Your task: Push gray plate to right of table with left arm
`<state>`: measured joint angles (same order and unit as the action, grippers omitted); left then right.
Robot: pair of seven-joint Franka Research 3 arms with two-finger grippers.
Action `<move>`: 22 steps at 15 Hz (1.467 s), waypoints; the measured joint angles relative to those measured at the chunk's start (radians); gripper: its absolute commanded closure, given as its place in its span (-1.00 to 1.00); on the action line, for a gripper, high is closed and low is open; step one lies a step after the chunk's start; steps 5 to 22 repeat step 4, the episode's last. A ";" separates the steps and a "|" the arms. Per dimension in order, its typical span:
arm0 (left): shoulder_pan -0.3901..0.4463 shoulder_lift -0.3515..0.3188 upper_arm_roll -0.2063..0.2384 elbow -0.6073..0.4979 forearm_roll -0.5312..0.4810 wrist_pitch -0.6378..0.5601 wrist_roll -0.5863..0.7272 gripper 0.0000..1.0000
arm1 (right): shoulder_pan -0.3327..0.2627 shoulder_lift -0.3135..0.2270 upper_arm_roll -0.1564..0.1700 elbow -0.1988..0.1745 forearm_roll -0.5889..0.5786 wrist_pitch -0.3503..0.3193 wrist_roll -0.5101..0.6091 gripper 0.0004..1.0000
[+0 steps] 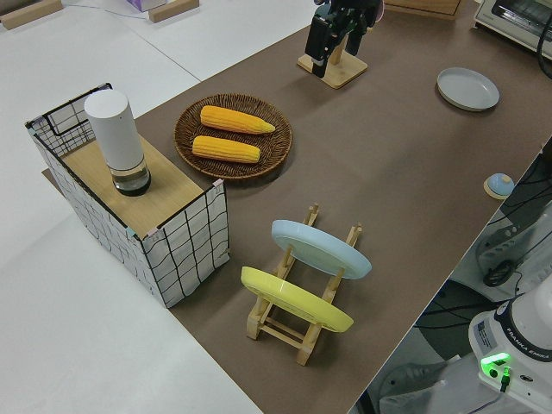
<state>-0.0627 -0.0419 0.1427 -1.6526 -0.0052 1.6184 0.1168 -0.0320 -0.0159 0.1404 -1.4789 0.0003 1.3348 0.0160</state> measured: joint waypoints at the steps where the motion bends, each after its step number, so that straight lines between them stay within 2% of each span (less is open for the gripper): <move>1: 0.000 0.000 -0.001 0.000 0.000 -0.003 0.000 -0.99 | 0.000 0.000 0.000 0.000 0.000 0.000 0.000 -0.97; 22: 0.000 0.002 -0.002 0.000 0.000 -0.009 0.000 -0.99 | 0.000 0.000 0.000 0.000 0.000 0.000 0.000 -0.97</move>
